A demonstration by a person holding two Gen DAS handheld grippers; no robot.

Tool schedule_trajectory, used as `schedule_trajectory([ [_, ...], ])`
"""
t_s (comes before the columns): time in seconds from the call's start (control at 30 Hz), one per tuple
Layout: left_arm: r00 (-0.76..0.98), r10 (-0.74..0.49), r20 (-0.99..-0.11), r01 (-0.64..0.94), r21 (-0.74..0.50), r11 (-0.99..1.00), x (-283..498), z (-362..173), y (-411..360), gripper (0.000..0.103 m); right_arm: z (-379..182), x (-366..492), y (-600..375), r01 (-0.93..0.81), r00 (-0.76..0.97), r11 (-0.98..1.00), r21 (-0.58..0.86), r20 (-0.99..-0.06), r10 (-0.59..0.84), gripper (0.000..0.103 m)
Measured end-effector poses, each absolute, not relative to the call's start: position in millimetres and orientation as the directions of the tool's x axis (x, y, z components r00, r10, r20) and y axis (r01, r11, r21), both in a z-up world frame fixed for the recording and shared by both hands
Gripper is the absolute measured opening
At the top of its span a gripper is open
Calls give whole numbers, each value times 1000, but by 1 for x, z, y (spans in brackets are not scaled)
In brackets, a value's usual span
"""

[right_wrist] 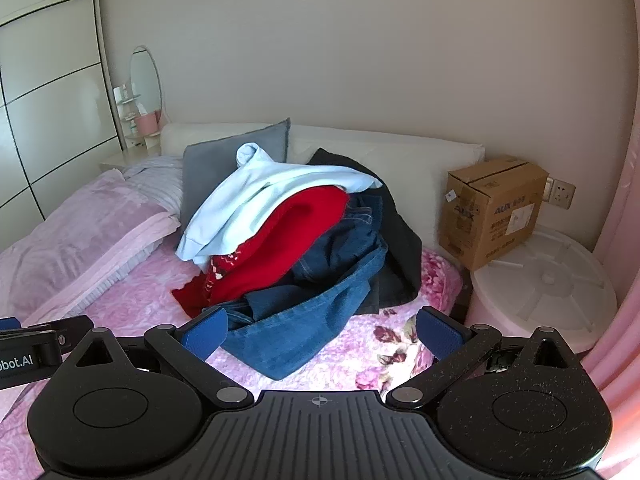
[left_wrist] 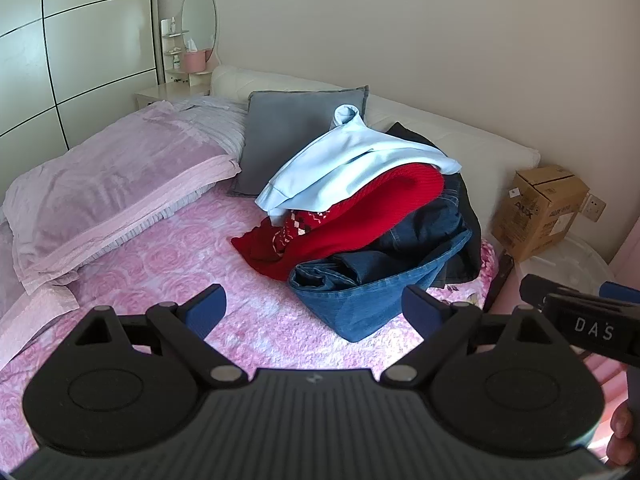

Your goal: Fold clothes

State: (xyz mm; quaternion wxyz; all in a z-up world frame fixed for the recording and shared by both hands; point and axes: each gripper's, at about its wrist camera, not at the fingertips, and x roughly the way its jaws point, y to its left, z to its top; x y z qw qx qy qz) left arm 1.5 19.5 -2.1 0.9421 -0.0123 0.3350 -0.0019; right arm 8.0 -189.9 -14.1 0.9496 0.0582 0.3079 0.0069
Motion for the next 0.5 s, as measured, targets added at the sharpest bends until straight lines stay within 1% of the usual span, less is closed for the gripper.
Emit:
schedule_trajectory([
  [0.5,776,-29,-630,13,-29,999,15,-8,28,93,-17,17,-176,36,812,993,110,-583,35,103],
])
